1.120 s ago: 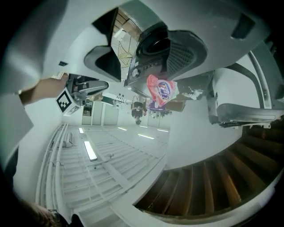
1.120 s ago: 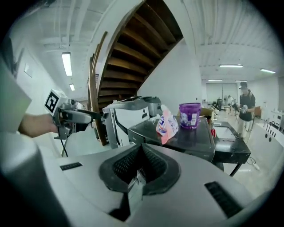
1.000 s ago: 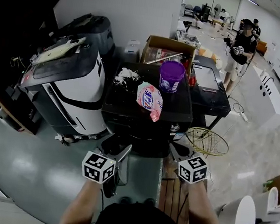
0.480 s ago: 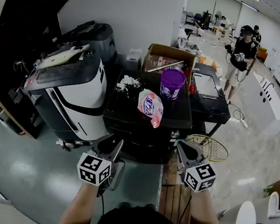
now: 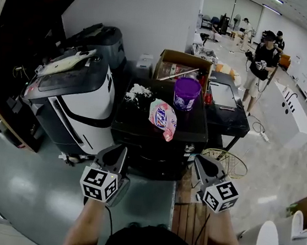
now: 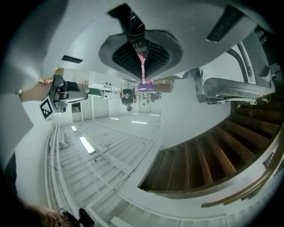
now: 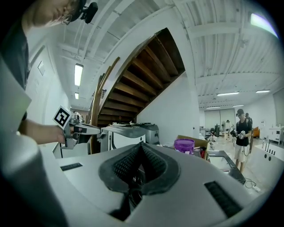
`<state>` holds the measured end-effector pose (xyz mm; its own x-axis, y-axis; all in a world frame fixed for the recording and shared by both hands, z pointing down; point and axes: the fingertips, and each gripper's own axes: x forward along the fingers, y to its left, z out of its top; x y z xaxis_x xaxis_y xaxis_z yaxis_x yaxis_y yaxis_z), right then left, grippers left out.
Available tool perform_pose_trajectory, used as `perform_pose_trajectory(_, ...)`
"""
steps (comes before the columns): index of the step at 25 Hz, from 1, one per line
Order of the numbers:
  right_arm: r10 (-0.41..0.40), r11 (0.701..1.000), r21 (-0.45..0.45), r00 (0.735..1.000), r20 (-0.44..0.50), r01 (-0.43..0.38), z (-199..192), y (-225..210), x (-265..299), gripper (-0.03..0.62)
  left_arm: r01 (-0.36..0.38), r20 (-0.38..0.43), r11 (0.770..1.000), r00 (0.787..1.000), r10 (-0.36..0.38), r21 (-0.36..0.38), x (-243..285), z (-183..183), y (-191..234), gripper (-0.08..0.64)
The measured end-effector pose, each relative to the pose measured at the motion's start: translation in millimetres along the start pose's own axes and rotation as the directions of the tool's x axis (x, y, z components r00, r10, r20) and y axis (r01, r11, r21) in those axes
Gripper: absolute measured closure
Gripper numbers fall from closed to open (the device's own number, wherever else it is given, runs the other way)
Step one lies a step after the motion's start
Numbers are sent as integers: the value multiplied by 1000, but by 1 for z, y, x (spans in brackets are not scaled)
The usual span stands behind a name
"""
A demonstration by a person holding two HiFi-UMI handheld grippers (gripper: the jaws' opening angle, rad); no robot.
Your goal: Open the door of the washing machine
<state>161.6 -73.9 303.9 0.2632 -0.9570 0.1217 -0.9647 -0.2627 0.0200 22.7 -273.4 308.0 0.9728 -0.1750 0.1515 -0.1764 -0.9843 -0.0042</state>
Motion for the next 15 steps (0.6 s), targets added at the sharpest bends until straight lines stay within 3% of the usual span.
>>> perform_pose_trajectory(15, 36, 999, 26, 999, -3, -36, -7, -2, 1, 576, -32, -37, 999, 999, 32, -13, 4, -8, 0, 526)
